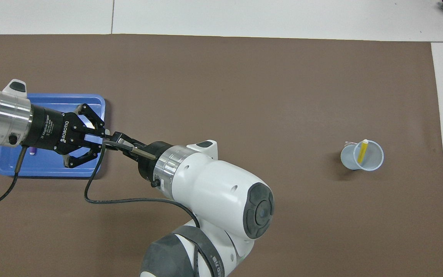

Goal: Transfer and insert pens with both arms
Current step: 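Grasp the green pen with the right gripper from the left gripper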

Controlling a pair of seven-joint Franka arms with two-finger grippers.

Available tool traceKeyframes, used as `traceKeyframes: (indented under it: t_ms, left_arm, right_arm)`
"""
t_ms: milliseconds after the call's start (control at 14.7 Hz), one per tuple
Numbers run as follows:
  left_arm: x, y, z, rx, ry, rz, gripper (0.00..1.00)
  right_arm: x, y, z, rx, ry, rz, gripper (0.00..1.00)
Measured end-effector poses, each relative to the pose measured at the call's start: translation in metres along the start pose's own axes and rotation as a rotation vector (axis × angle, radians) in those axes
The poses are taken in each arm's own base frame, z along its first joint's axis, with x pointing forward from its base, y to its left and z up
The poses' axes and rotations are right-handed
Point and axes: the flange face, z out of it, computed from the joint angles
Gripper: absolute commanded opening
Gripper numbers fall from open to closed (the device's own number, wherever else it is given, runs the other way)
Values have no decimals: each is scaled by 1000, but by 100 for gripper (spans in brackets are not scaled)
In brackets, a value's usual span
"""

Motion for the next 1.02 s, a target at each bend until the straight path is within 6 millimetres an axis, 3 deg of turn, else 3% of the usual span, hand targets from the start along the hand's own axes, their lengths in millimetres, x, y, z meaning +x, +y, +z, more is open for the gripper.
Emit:
traceKeyframes:
  t_ms: [611, 679, 883, 1018]
  left_arm:
    - [0, -1, 0, 1, 0, 0, 0]
    - [0, -1, 1, 2, 0, -1, 0]
    - [1, -1, 1, 4, 0, -3, 0]
    - [2, -1, 0, 2, 2, -4, 0]
  right_arm:
    - [6, 1, -1, -5, 2, -25, 33]
    - [5, 1, -1, -4, 1, -25, 28]
    - [5, 1, -1, -6, -1, -28, 0]
    - [5, 3, 0, -13, -4, -31, 0]
